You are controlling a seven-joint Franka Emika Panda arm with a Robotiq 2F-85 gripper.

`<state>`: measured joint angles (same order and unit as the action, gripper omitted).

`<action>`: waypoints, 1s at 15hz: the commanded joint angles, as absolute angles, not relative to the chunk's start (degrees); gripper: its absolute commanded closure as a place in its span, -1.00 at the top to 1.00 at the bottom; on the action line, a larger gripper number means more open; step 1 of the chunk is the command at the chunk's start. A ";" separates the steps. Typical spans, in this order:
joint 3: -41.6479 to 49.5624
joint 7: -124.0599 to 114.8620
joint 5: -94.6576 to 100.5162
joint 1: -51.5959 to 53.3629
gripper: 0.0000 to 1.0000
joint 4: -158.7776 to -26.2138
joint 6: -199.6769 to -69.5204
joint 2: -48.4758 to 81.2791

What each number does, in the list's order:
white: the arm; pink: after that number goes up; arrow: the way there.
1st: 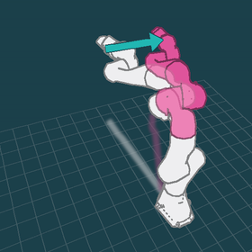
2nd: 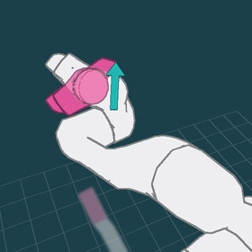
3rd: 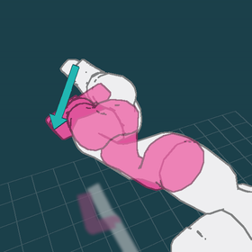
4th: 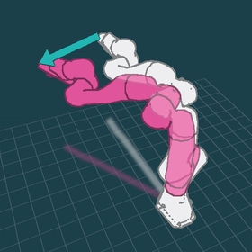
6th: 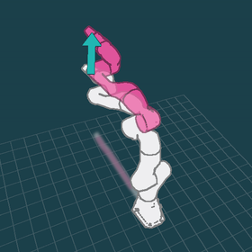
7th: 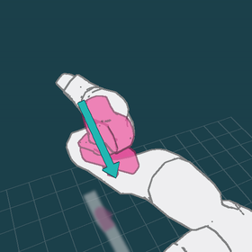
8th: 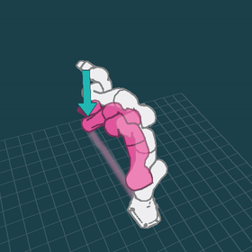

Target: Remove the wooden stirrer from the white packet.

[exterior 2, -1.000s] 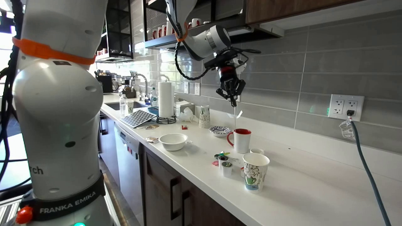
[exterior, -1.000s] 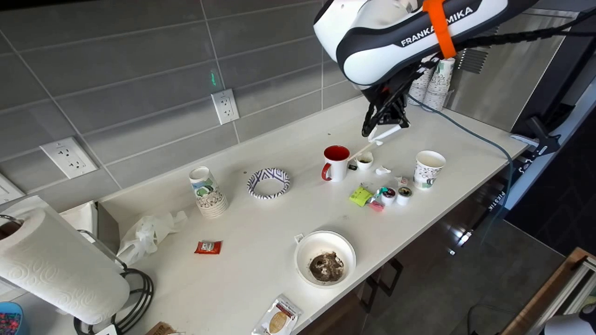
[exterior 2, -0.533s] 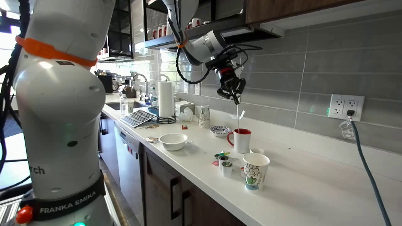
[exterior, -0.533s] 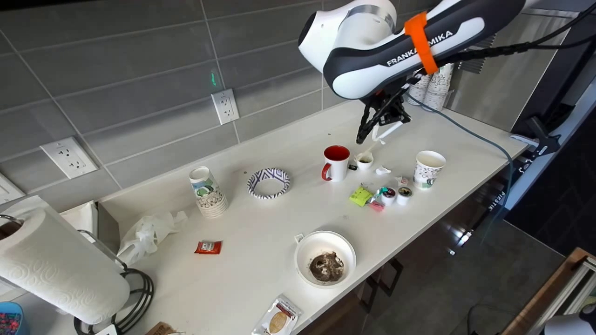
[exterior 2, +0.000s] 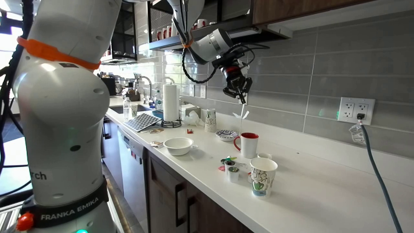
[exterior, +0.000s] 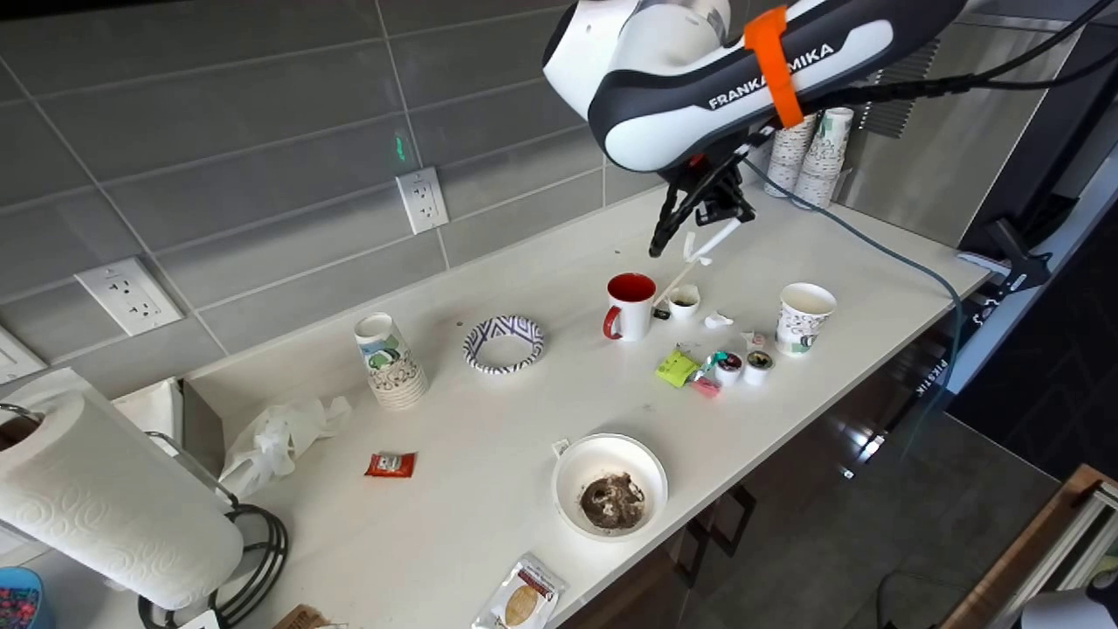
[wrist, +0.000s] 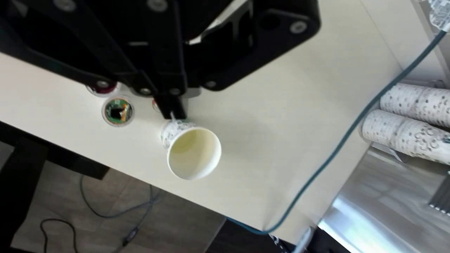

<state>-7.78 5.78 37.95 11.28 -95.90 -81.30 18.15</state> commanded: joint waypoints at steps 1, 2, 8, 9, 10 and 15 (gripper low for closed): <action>-8.54 9.58 44.40 14.38 -1.00 -91.60 -71.69 21.74; -8.98 11.28 45.91 15.06 -1.00 -90.79 -69.37 22.40; -13.28 20.97 47.56 14.84 -1.00 -90.65 -72.12 22.00; -13.77 23.67 47.57 14.82 -1.00 -90.74 -73.36 21.82; -13.44 28.63 50.35 16.21 -1.00 -89.67 -68.31 23.26; -14.51 40.36 49.86 16.89 -1.00 -86.39 -57.52 24.31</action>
<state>-13.30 33.11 50.82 16.80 -89.21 -62.84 22.87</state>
